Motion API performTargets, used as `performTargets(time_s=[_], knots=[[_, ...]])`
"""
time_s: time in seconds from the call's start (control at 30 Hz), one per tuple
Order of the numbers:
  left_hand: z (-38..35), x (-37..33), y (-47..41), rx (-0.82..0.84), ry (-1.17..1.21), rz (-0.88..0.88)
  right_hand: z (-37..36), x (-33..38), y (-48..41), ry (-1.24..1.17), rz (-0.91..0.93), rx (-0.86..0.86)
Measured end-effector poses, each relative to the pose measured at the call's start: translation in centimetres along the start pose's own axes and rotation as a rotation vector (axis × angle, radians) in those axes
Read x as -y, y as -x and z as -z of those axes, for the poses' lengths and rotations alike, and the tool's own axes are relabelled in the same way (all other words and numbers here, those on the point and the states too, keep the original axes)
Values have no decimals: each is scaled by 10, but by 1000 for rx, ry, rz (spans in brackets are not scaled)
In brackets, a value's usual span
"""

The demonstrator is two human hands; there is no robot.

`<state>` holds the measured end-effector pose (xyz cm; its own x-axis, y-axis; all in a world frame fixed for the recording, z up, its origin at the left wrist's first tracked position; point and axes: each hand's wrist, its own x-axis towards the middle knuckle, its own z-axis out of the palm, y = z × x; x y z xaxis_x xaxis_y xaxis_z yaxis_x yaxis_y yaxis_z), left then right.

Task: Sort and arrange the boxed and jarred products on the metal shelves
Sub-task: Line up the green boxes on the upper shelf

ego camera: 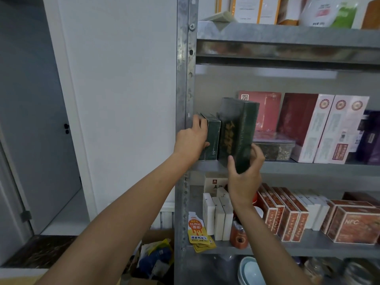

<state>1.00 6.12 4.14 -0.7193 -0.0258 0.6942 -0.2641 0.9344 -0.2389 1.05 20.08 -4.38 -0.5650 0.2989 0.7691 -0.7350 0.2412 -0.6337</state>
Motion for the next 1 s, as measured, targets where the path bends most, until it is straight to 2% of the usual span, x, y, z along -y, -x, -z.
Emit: performTargets(time_s=[0.1,0.17,0.23,0.3,0.37,0.4,0.47,0.53,0.6,0.7,0.77,0.83,0.93,1.0], knots=[[6,-3,3,16,13,3,35,11,15,-103,-24,-75],[14,-4,7,13,106,12,62,13,23,-153,-46,-75],[24,-5,18,-67,309,17,90,10,23,-250,-127,-57],[33,-11,36,-122,611,39,115,5,18,-382,-239,20],[41,-21,59,-28,1000,82,135,1,11,-470,-330,189],[44,-26,70,70,1171,117,143,-1,7,-489,-366,289],[44,-32,87,303,1349,186,154,-3,0,-481,-416,445],[36,-35,101,470,1411,224,159,-2,-7,-417,-440,528],[29,-37,112,524,1428,298,158,-2,-13,-361,-489,550],[27,-41,126,492,1455,529,151,0,-10,-330,-600,470],[25,-42,132,479,1501,685,149,-1,-1,-523,-708,420],[23,-42,138,430,1538,812,149,-1,12,-714,-846,470],[20,-44,145,377,1526,889,145,2,28,-738,-952,603],[18,-45,147,385,1492,867,142,4,32,-694,-991,558]])
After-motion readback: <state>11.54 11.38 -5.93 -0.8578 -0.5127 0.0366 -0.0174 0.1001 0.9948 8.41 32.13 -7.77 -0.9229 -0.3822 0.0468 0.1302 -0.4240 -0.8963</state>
